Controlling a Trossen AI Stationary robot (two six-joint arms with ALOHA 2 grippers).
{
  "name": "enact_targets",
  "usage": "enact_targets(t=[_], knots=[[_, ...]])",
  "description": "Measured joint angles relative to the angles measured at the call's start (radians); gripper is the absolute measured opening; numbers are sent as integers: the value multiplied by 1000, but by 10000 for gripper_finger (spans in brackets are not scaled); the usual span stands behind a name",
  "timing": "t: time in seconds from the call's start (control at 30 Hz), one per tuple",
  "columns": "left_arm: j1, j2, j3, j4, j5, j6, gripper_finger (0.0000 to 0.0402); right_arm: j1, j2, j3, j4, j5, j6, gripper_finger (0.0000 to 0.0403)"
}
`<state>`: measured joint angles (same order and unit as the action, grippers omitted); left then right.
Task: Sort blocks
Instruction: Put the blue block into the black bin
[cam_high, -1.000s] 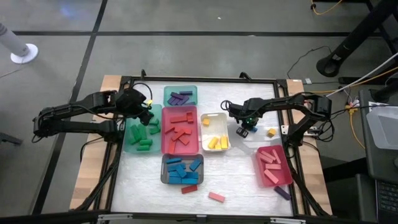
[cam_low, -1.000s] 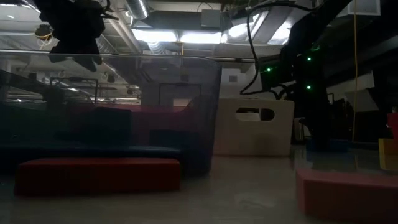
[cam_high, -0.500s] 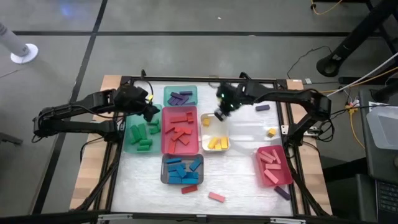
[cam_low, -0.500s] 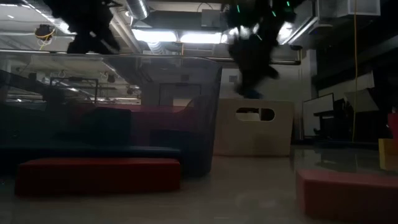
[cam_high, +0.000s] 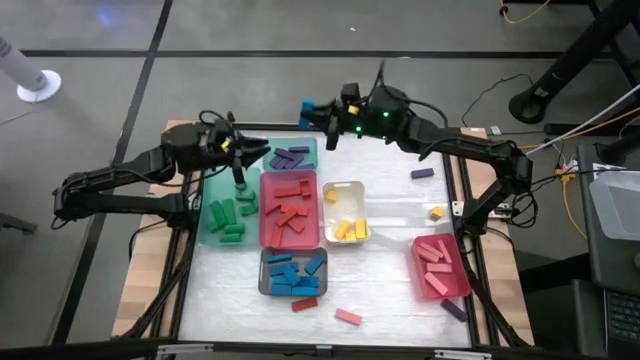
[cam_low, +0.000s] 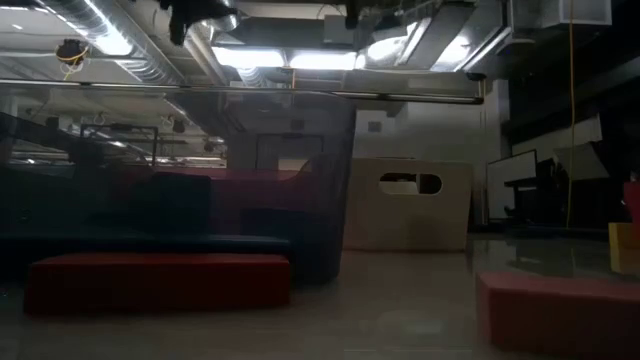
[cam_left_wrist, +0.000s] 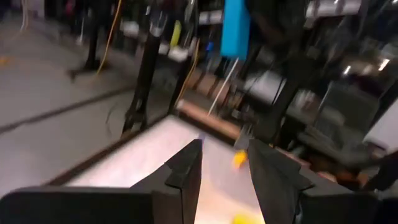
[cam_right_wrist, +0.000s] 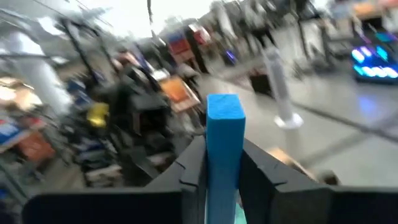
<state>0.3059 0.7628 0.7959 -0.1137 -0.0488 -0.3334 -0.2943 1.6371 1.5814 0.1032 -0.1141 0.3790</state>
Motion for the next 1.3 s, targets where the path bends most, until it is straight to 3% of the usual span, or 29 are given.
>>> enact_targets(t=[0.13,0.37,0.6,1.13,1.3], knots=[[0,4,0,118,0,3,120,12,0,0,92,-13,-9,58],[0,77,0,253,3,-27,120,68,16,0,149,-2,-82,77],[-1,201,0,411,96,-56,120,104,51,-1,183,0,-126,62],[0,263,-2,507,213,-2,120,105,49,0,143,-19,-125,65],[0,263,-2,508,267,9,120,105,49,0,139,-81,-125,71]])
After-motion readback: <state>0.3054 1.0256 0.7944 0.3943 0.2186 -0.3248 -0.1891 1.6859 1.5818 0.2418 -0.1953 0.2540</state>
